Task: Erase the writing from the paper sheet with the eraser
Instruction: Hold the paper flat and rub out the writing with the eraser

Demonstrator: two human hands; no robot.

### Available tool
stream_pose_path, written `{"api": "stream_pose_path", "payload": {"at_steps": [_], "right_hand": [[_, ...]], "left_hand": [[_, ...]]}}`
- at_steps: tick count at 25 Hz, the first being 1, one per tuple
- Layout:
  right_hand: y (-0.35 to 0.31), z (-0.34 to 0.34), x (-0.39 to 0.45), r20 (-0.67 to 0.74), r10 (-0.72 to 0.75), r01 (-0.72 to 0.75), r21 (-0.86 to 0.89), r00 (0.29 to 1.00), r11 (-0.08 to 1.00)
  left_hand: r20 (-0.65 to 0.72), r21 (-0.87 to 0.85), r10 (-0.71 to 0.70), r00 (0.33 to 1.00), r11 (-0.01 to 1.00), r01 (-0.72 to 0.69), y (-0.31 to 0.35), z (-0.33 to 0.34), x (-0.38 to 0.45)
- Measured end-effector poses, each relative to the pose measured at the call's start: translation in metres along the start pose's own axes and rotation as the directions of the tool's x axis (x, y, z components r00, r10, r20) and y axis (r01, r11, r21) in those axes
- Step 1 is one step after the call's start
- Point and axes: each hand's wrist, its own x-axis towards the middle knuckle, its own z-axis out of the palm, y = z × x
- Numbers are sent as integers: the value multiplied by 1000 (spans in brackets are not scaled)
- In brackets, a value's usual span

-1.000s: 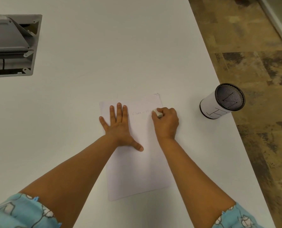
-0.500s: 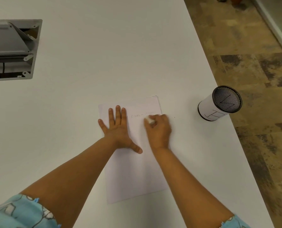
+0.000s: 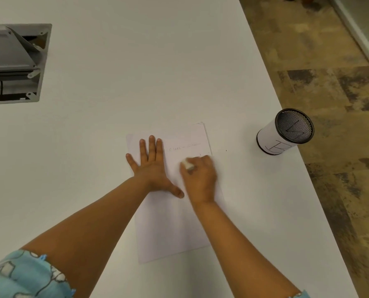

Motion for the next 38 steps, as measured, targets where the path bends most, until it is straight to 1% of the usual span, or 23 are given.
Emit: {"api": "stream_pose_path", "payload": {"at_steps": [1,2,3,4,6,7,8,9,10,11,12,13,15,17,20,22,24,26,29,32,35,38], "right_hand": [[-2,5,-10,70,-38,39,0,997,999],[0,4,-12,84,-50,50,3,995,999],[6,-2,-5,47,-37,37,9,998,999],[15,-11,5,-19,-2,2,8,1000,1000],[29,-32,21,-143,115,-116,7,983,993],[31,-34,23,-172,152,-152,13,973,988],[26,-31,19,-174,147,-147,12,974,989],[20,-23,10,-136,91,-91,7,986,996],[13,-14,-3,-53,14,-14,1,999,1000],[11,-8,-13,38,-46,46,2,998,999],[11,-7,-18,84,-79,79,0,993,997],[17,-10,-14,70,-78,78,0,994,997],[30,-20,1,-54,-14,14,3,998,1000],[38,-26,6,-139,33,-31,14,990,999],[37,-18,2,-171,36,-28,48,985,998],[39,-16,1,-171,25,-17,45,985,999],[41,-17,4,-175,23,-18,35,984,999],[40,-18,4,-172,19,-19,6,985,1000],[38,-17,2,-168,-3,-2,-29,986,1000],[38,-18,2,-180,10,-8,11,984,1000],[40,-19,2,-170,15,-6,53,985,999],[36,-22,2,-174,66,-49,105,982,993]], "left_hand": [[-4,-1,-4,1000,1000,4,0,1,0],[-7,2,-5,1000,1000,5,0,1,0],[-5,2,-3,1000,1000,3,-1,1,1],[6,-2,2,1000,1000,-2,-1,0,1],[13,-7,15,1000,1000,-15,-2,0,0],[15,-6,17,1000,1000,-17,-2,1,0],[16,-6,16,1000,1000,-15,-2,1,-1],[13,-6,13,1000,1000,-13,-2,1,0],[7,-2,12,1000,1000,-12,-1,1,0],[2,2,11,1000,1000,-11,0,1,1],[0,4,8,1000,1000,-8,0,1,1],[-3,3,7,1000,1000,-7,-1,1,1],[6,0,11,1000,1000,-11,-1,0,-1],[9,-3,19,1000,1000,-19,-2,0,0],[-9,-23,36,999,999,-37,-2,0,-2],[-49,-50,87,995,995,-89,-7,3,-7],[-99,-78,92,991,992,-100,-22,9,-16],[-106,-46,42,993,998,-47,-40,11,-27],[-73,44,-6,997,999,9,-59,16,-33],[-65,105,-7,998,994,14,-56,15,-30],[-57,167,-37,998,985,47,-52,14,-30],[-38,206,-74,997,975,80,-51,12,-29]]}}
